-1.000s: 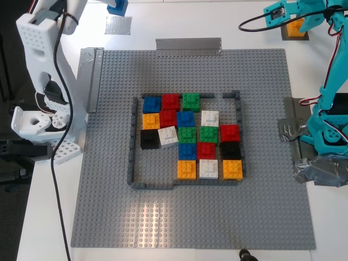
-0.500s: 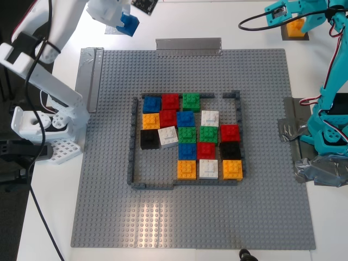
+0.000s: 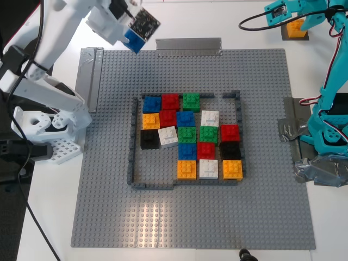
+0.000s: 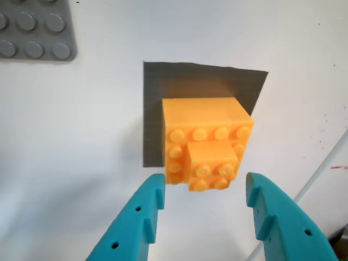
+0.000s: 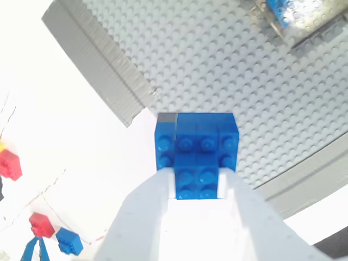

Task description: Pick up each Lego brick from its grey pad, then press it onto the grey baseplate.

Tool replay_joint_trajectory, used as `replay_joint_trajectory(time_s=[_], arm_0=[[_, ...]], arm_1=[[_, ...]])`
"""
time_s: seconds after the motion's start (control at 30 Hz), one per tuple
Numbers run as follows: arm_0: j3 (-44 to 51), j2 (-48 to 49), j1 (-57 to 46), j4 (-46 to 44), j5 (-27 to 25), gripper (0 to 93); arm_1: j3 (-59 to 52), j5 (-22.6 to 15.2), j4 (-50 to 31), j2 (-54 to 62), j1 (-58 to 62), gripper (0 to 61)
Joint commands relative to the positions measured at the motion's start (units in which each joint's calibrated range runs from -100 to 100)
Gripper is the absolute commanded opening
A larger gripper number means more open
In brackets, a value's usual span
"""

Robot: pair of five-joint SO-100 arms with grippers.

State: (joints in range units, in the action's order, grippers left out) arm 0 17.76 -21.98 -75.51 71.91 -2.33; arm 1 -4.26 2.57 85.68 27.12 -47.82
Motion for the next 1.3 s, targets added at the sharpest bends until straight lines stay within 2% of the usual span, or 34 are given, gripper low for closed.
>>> replay_joint_trajectory(time_s=[0.0,0.17,0.27,0.67,0.83,0.97,1.13,1.27], arm_0=[[0.35,3.01,-0.04,-0.47,0.15,16.8],[0.35,3.01,0.03,-0.47,0.25,16.8],[0.35,3.01,0.10,-0.55,0.30,16.8],[1.16,0.52,-0.04,-0.55,0.30,16.8],[1.25,0.69,-0.19,-0.55,0.30,16.6],[1.25,0.69,-0.12,-0.55,0.35,8.5],[1.16,0.09,-0.41,-0.55,1.18,0.1],[0.80,0.09,-0.41,-0.55,1.23,0.0]], arm_1=[[-0.58,0.44,3.58,5.24,8.03,0.2],[-3.46,1.71,9.60,6.88,18.33,0.2],[-6.81,0.98,9.93,8.33,24.42,0.2],[-14.84,-6.01,4.96,8.16,47.64,0.2],[-17.64,-9.57,0.33,6.19,55.54,0.2],[-21.16,-11.77,-7.16,4.56,61.20,0.2],[-21.07,-13.04,-13.10,-0.25,65.41,0.2],[-19.27,-13.48,-15.05,-4.71,67.22,0.2]])
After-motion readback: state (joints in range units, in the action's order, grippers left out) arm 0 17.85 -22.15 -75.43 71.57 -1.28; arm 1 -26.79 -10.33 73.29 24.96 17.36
